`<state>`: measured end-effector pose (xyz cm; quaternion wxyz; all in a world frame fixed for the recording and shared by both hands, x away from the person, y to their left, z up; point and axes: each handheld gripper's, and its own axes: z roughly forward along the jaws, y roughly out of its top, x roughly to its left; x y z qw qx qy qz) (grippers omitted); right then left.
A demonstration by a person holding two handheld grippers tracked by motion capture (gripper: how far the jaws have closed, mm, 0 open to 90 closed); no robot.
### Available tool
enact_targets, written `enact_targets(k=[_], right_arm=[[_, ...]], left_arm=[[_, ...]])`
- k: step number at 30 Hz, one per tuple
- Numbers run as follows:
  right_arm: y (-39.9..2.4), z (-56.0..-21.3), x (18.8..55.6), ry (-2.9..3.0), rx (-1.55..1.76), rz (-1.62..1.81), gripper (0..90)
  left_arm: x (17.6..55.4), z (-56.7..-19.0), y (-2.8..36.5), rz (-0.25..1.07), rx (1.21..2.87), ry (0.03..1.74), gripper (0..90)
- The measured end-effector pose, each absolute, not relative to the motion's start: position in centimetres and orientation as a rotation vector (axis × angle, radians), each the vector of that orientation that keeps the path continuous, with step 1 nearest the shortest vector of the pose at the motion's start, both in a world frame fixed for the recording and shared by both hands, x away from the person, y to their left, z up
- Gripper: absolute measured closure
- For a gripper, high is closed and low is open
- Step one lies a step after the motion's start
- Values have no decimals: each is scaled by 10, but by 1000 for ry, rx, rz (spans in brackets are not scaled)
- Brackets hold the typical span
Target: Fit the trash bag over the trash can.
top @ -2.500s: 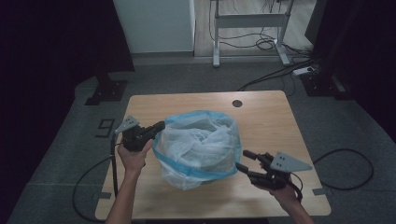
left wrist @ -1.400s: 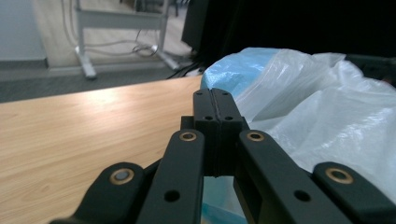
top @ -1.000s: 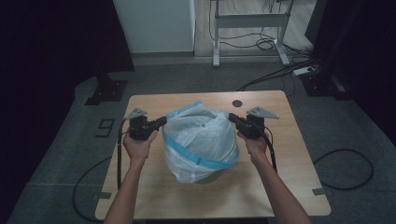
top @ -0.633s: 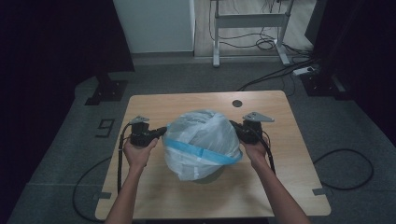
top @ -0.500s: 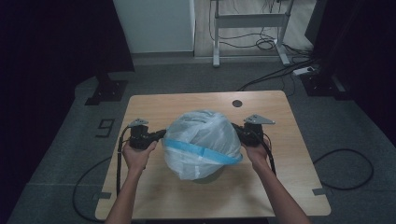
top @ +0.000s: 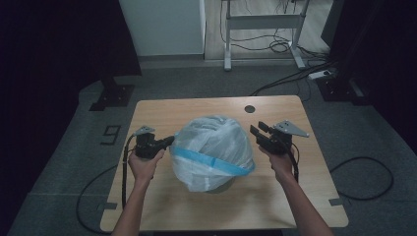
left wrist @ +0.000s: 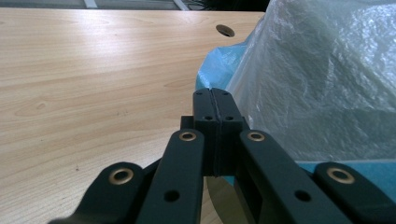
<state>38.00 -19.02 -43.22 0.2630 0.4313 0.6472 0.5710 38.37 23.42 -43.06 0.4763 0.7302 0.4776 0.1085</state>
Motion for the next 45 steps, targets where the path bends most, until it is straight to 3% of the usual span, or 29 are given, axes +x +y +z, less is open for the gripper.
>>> enact_targets(k=[7, 16, 24, 27, 30, 31, 35, 40, 45], right_arm=[[-192, -410, 344, 1820, 1021, 1620, 496], [-164, -400, 282, 2028, 823, 1740, 425], [-139, -400, 274, 2138, 720, 1779, 401], [-126, -400, 273, 2187, 646, 1772, 458], [-117, -403, 266, 2233, 519, 1750, 681], [-117, -403, 266, 2233, 519, 1750, 681], [-117, -409, 251, 2213, 434, 1757, 857], [-113, -427, 236, 2249, 390, 1717, 890], [-103, -467, 234, 2332, 384, 1615, 891]], left_arm=[[383, -431, 233, 271, 1775, 1166, 895], [381, -429, 230, 288, 1762, 1167, 895], [380, -428, 231, 291, 1761, 1166, 895], [381, -429, 232, 291, 1762, 1167, 896], [381, -430, 233, 289, 1763, 1171, 895], [381, -430, 233, 289, 1764, 1171, 895], [380, -431, 234, 284, 1766, 1171, 896], [378, -431, 233, 281, 1770, 1166, 896], [378, -432, 234, 275, 1782, 1170, 896]])
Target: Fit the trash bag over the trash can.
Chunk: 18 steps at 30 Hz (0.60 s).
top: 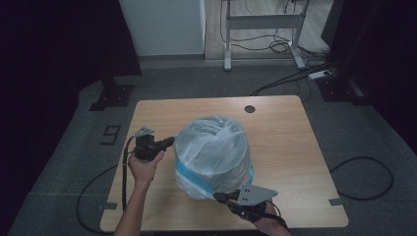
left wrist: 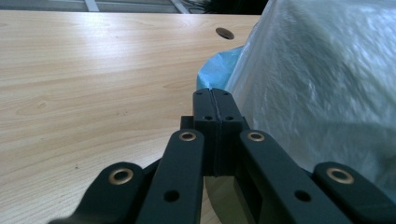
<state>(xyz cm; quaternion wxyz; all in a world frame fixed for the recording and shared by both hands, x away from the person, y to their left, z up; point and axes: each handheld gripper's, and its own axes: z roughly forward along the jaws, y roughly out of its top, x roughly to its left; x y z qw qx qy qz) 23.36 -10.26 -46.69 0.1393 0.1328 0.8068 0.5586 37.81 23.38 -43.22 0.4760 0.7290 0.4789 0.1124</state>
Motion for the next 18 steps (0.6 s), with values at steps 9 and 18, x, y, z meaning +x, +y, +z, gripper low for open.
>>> enact_targets(k=[9, 18], right_arm=[[-112, -520, 266, 2374, 568, 1554, 890], [-140, -496, 248, 2180, 595, 1672, 612]], left_arm=[[381, -438, 234, 260, 1806, 1187, 896], [381, -439, 233, 259, 1805, 1185, 895]])
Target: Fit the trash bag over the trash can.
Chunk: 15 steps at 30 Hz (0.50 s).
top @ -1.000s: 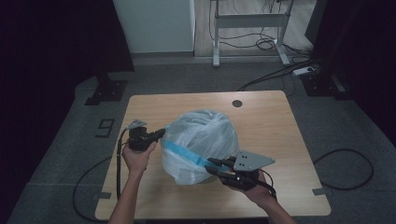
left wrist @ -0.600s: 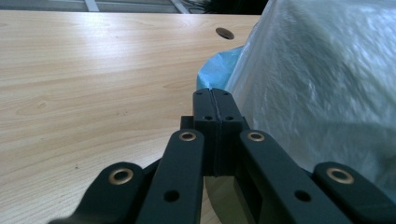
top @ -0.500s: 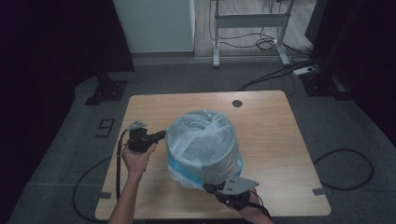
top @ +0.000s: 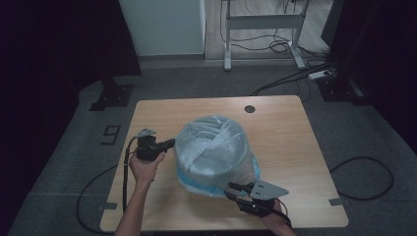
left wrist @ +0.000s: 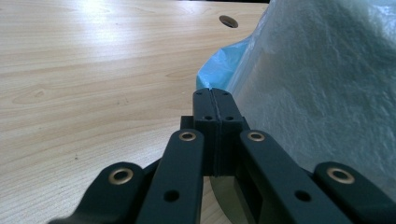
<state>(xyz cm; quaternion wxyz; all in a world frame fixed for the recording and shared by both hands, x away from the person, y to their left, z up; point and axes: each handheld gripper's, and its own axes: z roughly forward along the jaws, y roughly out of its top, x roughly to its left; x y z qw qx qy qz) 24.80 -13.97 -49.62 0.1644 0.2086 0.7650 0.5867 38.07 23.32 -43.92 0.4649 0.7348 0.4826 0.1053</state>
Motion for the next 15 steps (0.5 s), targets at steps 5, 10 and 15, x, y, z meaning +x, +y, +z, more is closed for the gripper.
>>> enact_targets(k=[5, 10, 15], right_arm=[[-174, -477, 252, 2037, 696, 1659, 494], [-192, -465, 276, 2031, 715, 1679, 341], [-196, -461, 301, 2089, 704, 1739, 349]], left_arm=[[380, -439, 233, 261, 1799, 1188, 894], [380, -439, 231, 260, 1801, 1184, 894], [381, -439, 231, 260, 1797, 1184, 894]])
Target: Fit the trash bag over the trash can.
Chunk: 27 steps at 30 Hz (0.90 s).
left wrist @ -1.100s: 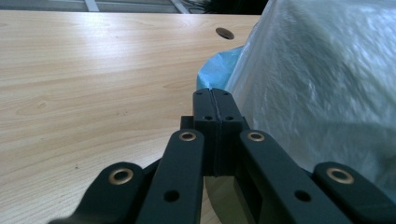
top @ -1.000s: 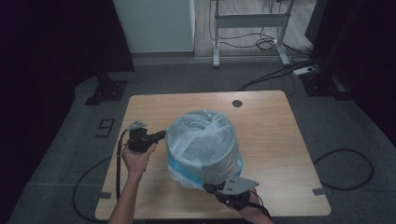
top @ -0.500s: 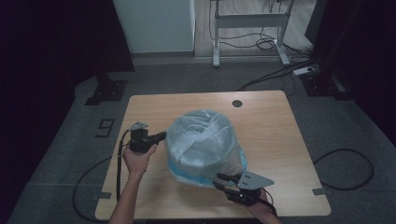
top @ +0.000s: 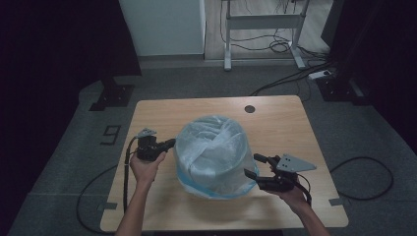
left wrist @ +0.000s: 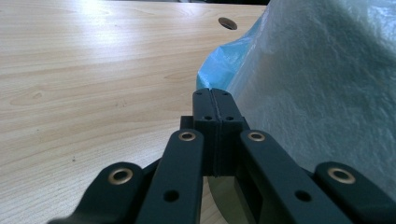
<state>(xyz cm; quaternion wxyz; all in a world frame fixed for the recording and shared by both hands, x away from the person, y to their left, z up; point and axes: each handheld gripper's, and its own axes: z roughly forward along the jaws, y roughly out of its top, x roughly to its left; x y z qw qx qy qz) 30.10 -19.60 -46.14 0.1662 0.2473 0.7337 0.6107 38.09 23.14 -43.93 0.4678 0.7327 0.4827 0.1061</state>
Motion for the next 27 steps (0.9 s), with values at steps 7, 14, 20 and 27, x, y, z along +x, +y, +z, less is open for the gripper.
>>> enact_targets(k=[7, 14, 20, 27], right_arm=[[-187, -465, 310, 2122, 712, 1716, 892], [-174, -493, 322, 2189, 847, 1570, 892], [-172, -511, 330, 2208, 914, 1557, 892], [-172, -521, 332, 2191, 939, 1577, 877]], left_arm=[[380, -439, 233, 268, 1795, 1188, 896], [383, -444, 229, 267, 1837, 1204, 897], [389, -450, 224, 249, 1862, 1217, 897], [393, -457, 217, 226, 1885, 1208, 897]])
